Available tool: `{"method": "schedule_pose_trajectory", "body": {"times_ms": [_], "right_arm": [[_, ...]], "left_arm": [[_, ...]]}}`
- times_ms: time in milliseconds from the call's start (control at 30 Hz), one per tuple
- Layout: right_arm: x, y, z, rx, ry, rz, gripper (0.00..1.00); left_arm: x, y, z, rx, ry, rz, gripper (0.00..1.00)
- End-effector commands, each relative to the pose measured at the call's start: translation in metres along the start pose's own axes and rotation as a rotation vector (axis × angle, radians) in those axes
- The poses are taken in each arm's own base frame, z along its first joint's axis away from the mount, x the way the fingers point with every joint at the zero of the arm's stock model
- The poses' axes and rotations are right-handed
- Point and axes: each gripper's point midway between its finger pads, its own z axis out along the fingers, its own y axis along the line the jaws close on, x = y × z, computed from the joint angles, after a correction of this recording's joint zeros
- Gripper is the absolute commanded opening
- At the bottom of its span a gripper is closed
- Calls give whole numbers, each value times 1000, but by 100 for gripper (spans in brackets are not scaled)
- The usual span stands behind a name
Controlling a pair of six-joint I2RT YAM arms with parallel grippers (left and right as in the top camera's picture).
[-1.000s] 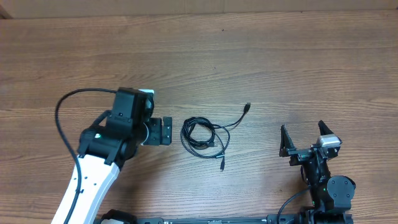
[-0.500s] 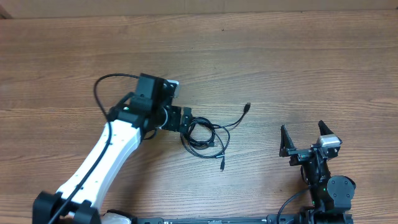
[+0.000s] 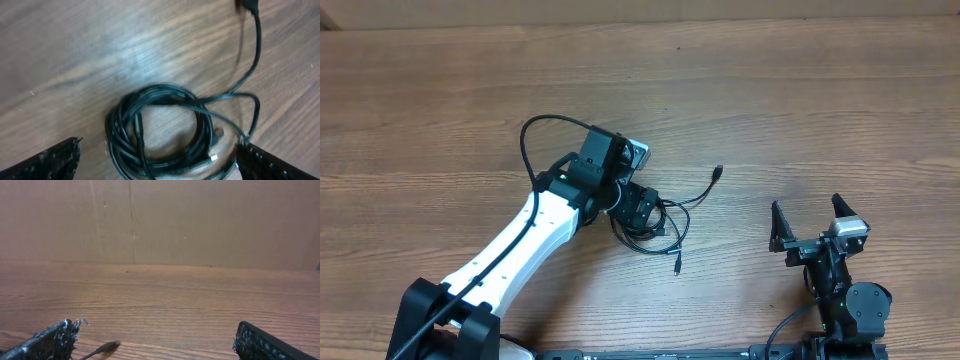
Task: Untangle cables
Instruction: 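Lower the left gripper and grasp the black cable bundle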
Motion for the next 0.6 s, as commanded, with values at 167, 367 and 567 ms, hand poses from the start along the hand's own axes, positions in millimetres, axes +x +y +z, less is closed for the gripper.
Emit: {"method": "schedule_pose_trajectory", "body": {"times_ms": [167,367,567], "right_arm": [[1,-1,0,5,-5,-5,100],[1,-1,0,5,-5,-5,100],[1,-1,0,5,-5,-5,100]], "left_arm": [[-16,0,3,-20,-71,66,100],[-17,0,3,-28,-71,262,94],[-4,1,4,-27,-15,510,90]]}}
